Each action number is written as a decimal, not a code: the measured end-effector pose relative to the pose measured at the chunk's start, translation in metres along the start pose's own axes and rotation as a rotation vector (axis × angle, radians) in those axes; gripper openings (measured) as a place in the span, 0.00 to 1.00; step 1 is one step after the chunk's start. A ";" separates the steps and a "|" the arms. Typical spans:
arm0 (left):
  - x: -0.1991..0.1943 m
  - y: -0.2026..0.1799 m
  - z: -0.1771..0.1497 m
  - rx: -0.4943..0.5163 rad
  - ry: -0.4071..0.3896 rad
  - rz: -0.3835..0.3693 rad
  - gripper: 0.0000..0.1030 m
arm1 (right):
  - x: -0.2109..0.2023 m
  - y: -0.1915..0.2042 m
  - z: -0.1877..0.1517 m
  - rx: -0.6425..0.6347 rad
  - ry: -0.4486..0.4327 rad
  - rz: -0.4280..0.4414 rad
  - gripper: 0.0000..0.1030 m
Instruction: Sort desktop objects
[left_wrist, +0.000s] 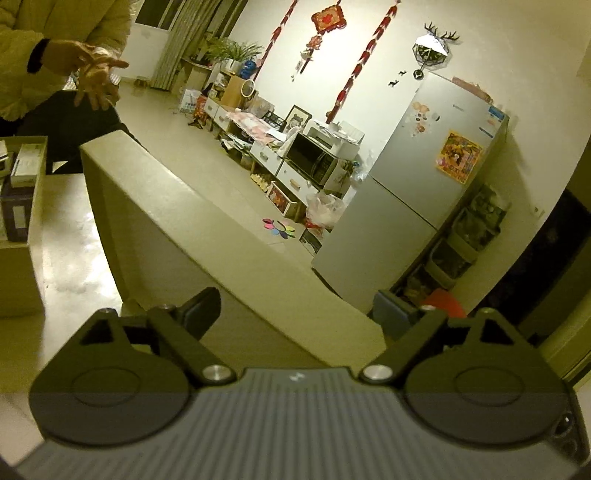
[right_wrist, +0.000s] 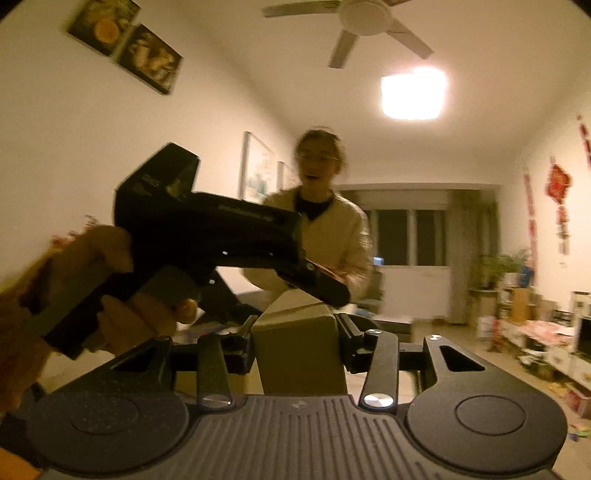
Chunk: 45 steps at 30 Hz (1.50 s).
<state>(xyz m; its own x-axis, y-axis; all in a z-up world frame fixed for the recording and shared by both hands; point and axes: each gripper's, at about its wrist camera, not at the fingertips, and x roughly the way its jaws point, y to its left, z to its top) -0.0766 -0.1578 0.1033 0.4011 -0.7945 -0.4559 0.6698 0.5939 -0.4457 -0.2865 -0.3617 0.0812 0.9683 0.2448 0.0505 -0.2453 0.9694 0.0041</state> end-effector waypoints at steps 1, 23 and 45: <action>-0.003 0.002 -0.002 -0.004 0.000 -0.004 0.85 | -0.001 -0.001 -0.001 0.013 -0.007 0.030 0.49; -0.043 0.082 -0.069 -0.228 0.040 0.018 0.80 | -0.003 -0.132 -0.069 0.659 0.046 0.213 0.82; -0.038 0.139 -0.116 -0.411 0.117 0.157 0.80 | 0.038 -0.113 -0.131 0.675 0.366 0.122 0.68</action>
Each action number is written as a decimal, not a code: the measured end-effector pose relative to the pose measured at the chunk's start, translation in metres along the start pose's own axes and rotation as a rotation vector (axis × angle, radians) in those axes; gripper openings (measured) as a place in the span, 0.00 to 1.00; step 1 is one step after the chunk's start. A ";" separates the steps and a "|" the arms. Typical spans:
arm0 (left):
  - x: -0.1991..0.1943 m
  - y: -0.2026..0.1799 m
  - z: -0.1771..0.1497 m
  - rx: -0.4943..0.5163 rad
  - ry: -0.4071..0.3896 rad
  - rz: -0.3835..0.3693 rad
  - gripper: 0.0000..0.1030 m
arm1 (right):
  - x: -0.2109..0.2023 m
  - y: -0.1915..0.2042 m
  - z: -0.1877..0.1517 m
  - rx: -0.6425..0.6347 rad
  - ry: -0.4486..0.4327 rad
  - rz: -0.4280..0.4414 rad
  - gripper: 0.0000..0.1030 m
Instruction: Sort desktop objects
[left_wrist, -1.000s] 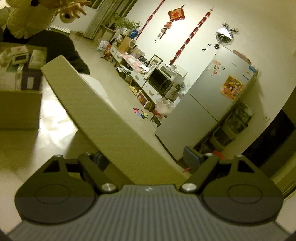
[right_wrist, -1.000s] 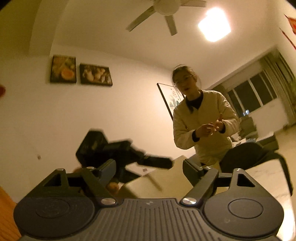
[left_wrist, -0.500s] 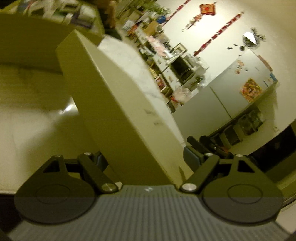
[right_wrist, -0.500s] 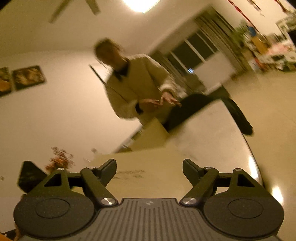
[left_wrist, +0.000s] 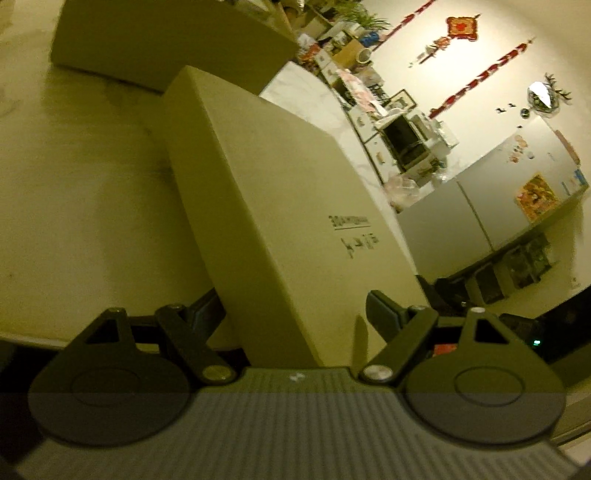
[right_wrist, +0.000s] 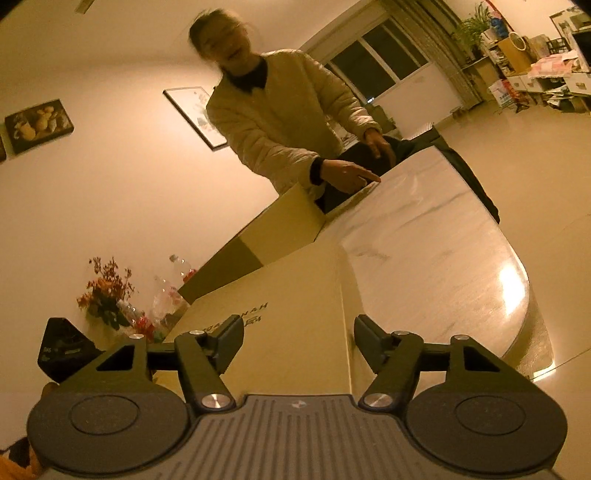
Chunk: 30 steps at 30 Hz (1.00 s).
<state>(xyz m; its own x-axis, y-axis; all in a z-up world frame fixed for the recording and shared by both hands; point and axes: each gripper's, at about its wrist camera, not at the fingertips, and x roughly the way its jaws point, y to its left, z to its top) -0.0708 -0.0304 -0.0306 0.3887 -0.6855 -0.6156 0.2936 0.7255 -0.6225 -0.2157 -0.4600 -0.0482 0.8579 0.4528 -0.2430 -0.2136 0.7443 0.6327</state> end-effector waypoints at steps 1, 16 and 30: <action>0.000 0.002 -0.001 -0.002 0.000 0.010 0.81 | 0.001 0.002 -0.001 -0.008 0.006 -0.002 0.68; -0.028 0.036 -0.015 -0.018 -0.060 0.060 0.85 | 0.007 0.017 -0.021 0.054 0.099 0.127 0.73; -0.046 0.082 -0.044 -0.152 -0.111 -0.105 0.85 | 0.011 -0.023 -0.045 0.337 0.128 0.267 0.72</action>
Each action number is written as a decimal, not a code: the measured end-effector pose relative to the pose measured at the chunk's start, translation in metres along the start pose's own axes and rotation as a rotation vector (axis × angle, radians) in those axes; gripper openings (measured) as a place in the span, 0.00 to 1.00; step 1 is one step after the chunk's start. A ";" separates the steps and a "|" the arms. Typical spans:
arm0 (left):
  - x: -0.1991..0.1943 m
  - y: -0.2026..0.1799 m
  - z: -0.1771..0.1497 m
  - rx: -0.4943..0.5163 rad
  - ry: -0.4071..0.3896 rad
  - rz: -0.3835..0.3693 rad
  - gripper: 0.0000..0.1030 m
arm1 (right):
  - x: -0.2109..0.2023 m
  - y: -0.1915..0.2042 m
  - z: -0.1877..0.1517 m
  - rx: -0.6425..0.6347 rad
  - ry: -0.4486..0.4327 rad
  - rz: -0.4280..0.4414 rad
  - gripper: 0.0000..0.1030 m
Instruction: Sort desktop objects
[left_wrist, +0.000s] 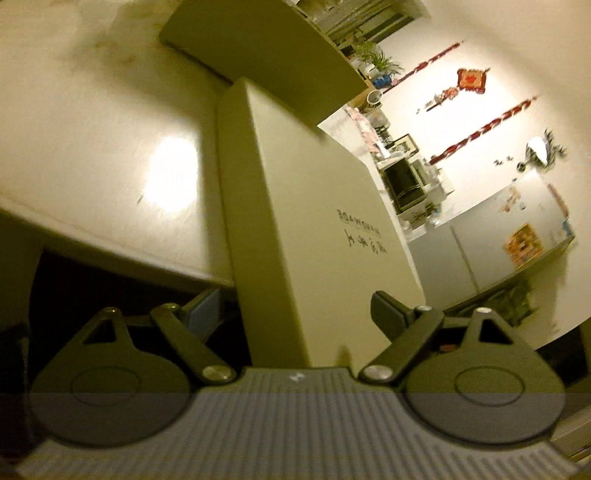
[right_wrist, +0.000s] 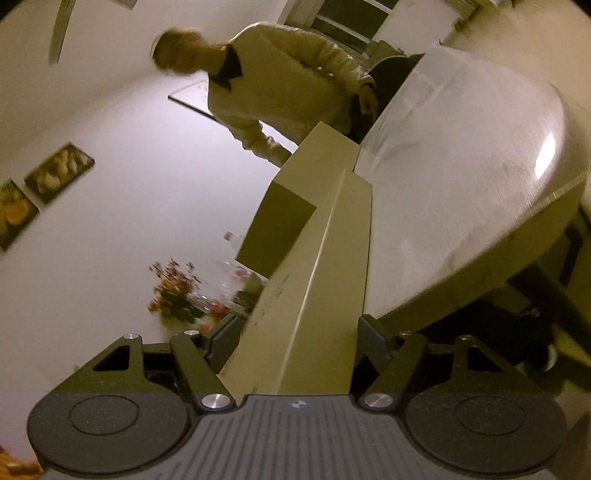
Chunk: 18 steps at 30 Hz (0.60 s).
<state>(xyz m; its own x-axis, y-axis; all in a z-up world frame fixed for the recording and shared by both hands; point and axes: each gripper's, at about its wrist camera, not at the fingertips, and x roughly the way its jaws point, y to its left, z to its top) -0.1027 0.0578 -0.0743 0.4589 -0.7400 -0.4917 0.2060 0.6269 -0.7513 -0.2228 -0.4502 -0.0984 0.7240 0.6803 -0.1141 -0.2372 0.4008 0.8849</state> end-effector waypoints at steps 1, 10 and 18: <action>0.000 0.002 0.000 -0.008 0.009 -0.010 0.85 | -0.001 -0.003 0.000 0.015 -0.003 0.009 0.70; 0.000 0.024 -0.004 -0.058 0.003 -0.047 0.77 | 0.005 -0.006 -0.016 0.024 0.077 0.049 0.53; 0.001 0.046 -0.014 -0.157 -0.043 -0.188 0.55 | 0.019 -0.032 -0.010 0.165 0.049 0.114 0.58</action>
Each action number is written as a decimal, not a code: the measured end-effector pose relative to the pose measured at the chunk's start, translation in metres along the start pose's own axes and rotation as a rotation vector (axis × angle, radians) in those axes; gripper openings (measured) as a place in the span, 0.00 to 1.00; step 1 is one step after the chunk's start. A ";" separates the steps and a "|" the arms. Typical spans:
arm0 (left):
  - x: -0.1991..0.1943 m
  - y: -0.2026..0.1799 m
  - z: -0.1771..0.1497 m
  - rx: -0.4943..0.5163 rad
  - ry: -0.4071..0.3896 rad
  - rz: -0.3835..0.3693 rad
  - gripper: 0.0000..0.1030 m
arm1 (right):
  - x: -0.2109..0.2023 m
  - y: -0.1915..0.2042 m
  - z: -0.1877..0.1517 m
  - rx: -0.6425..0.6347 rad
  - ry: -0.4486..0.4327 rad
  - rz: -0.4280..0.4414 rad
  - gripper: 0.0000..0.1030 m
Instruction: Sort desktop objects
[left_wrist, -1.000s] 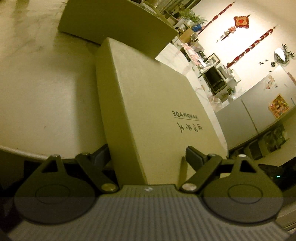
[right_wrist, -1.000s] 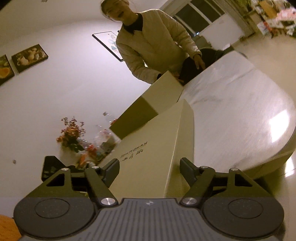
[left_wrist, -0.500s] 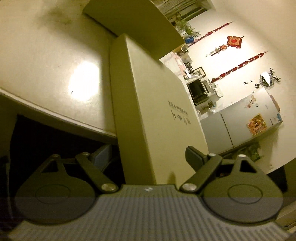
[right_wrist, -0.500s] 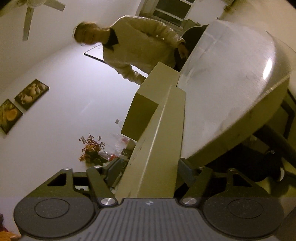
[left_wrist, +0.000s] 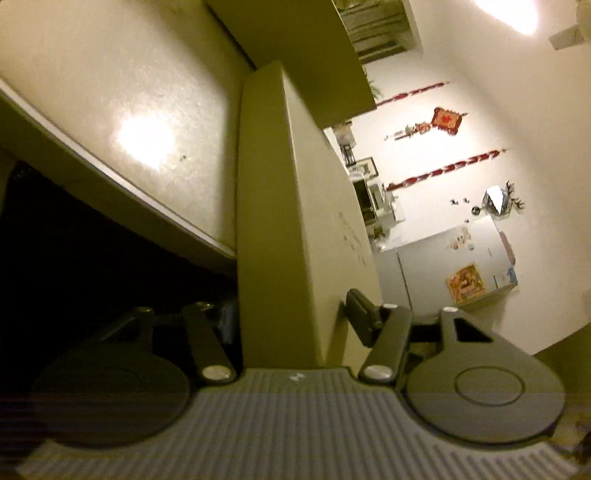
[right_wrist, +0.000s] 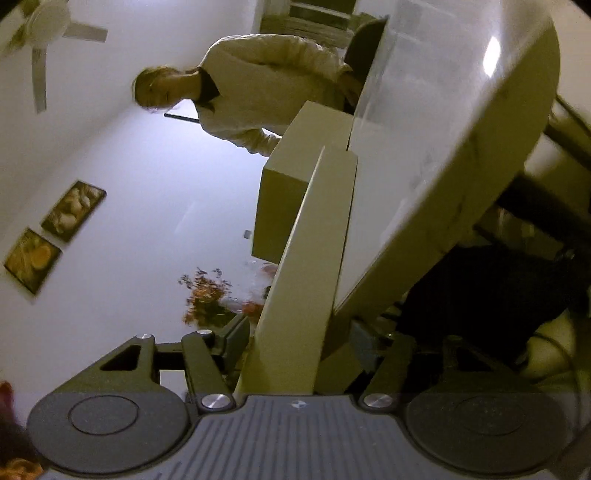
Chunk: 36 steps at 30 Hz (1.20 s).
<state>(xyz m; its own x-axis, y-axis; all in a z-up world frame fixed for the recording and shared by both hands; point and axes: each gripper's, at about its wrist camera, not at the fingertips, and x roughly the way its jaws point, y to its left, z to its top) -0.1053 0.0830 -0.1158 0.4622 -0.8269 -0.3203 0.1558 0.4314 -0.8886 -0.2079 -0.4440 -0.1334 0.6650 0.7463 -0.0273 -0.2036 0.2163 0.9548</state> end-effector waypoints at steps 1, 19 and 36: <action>-0.001 -0.001 -0.001 0.005 -0.009 -0.002 0.55 | 0.002 0.001 -0.002 -0.010 -0.001 0.004 0.54; -0.025 -0.042 0.007 0.069 -0.119 -0.052 0.54 | -0.003 0.053 0.000 -0.111 -0.024 -0.032 0.51; -0.037 -0.078 0.053 0.136 -0.222 -0.153 0.47 | 0.027 0.117 0.031 -0.186 -0.048 -0.017 0.54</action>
<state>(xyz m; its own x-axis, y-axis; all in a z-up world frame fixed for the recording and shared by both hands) -0.0882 0.0987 -0.0171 0.6020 -0.7930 -0.0934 0.3467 0.3649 -0.8641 -0.1911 -0.4180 -0.0128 0.7020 0.7118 -0.0247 -0.3185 0.3447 0.8830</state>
